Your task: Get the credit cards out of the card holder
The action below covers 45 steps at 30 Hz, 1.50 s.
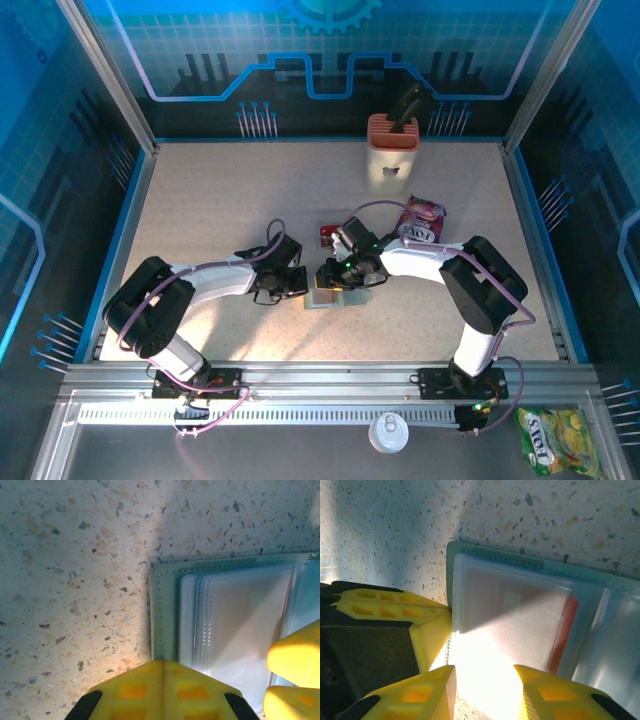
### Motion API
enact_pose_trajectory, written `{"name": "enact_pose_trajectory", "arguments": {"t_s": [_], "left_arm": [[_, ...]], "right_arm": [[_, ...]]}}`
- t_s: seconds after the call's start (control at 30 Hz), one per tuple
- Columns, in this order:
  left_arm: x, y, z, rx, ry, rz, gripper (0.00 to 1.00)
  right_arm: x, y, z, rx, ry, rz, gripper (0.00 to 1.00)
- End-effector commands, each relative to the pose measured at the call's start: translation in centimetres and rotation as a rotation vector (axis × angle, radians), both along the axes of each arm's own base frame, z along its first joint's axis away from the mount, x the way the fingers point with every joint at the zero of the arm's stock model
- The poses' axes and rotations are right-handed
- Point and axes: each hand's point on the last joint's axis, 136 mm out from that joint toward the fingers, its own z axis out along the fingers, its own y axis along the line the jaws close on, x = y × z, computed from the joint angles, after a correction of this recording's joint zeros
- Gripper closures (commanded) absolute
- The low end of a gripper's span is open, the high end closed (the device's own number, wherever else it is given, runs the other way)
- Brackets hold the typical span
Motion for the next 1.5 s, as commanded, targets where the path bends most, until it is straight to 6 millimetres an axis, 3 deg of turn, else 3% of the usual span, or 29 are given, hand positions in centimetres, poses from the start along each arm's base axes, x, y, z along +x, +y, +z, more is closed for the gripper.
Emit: {"name": "enact_pose_trajectory", "arguments": {"t_s": [0.0, 0.63, 0.9, 1.2, 1.37, 1.47], "left_arm": [[-0.3, 0.4, -0.9, 0.018, 0.034, 0.012, 0.96], [-0.2, 0.7, -0.6, 0.019, 0.025, 0.021, 0.96], [0.1, 0.6, 0.9, 0.006, -0.013, 0.020, 0.95], [0.9, -1.2, 3.8, -0.091, -0.045, -0.003, 0.89], [1.0, -3.0, 4.4, -0.189, -0.020, -0.009, 0.79], [0.9, -4.0, 4.2, -0.231, 0.006, -0.017, 0.73]], "right_arm": [[-0.3, -0.7, -1.1, -0.029, 0.033, -0.003, 0.66], [0.1, -3.2, -1.0, -0.070, 0.019, -0.038, 0.66], [-0.3, -3.3, -1.0, -0.049, 0.024, -0.016, 0.67], [-0.1, -3.4, -0.8, 0.018, 0.033, -0.020, 0.69], [0.3, -3.6, -0.6, 0.032, 0.026, -0.026, 0.71], [-0.4, -4.1, -1.5, 0.029, 0.049, -0.031, 0.72]]}}
